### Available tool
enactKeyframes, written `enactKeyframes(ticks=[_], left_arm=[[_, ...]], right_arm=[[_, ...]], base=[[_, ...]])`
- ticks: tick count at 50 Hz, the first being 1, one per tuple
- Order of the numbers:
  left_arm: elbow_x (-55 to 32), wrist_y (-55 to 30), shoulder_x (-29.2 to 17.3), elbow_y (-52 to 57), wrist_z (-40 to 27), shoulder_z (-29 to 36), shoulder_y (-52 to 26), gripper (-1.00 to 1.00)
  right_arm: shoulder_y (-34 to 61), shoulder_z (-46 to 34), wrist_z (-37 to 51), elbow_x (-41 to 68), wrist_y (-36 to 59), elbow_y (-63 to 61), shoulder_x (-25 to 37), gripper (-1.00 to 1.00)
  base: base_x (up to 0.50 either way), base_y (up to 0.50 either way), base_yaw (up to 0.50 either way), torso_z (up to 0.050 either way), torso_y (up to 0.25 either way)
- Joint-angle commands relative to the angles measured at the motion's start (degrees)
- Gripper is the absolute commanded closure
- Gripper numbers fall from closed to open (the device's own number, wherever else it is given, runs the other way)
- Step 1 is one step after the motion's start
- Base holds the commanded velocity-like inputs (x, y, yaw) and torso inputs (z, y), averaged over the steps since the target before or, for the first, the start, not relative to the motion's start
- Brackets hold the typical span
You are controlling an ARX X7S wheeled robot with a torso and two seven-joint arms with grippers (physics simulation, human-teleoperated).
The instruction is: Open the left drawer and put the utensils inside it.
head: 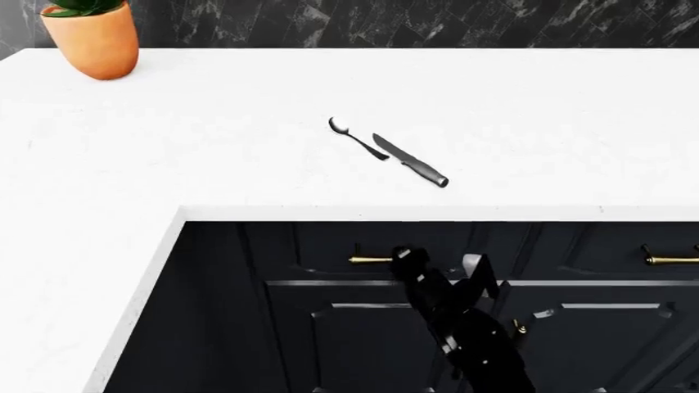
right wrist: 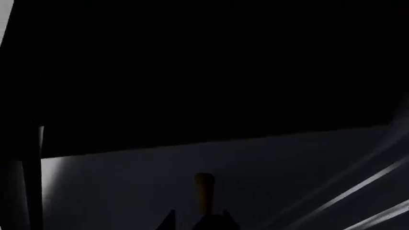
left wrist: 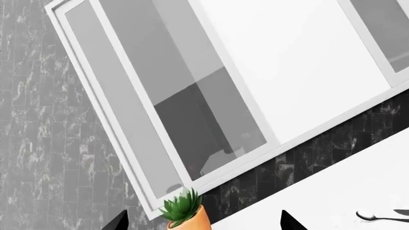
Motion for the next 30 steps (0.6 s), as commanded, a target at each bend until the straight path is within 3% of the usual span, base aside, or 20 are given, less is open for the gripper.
enactKeyframes(ticks=[1, 19, 22, 25, 30], left_arm=[[0.1, 0.0, 0.0, -0.1, -0.1, 0.1, -0.3, -1.0], [1.0, 0.6, 0.0, 0.2, 1.3, 0.1, -0.7, -1.0], [1.1, 0.6, 0.0, 0.2, 1.4, 0.1, -0.7, -1.0], [1.1, 0.7, 0.0, 0.3, 1.5, 0.1, -0.8, -1.0], [1.2, 0.8, 0.0, 0.3, 1.7, 0.1, -0.9, -1.0]], right_arm=[[-0.4, -0.6, 1.3, -1.9, 0.2, 0.7, 0.0, 1.0], [-3.3, 14.7, 8.0, -10.6, -1.3, 0.6, 0.3, 1.0], [-5.3, 13.1, 8.3, -9.8, 0.4, -2.1, 0.1, 1.0], [-15.6, -2.5, 17.8, 8.1, 6.5, -22.4, 0.0, 1.0], [-23.6, -6.3, 22.4, 13.9, 10.4, -36.5, 0.6, 1.0]], base=[[0.0, 0.0, 0.0, 0.0, 0.0], [0.0, 0.0, 0.0, 0.0, 0.0], [0.0, 0.0, -0.01, 0.0, 0.0], [0.0, -0.01, -0.01, 0.0, 0.0], [0.0, -0.01, -0.01, -0.003, 0.0]])
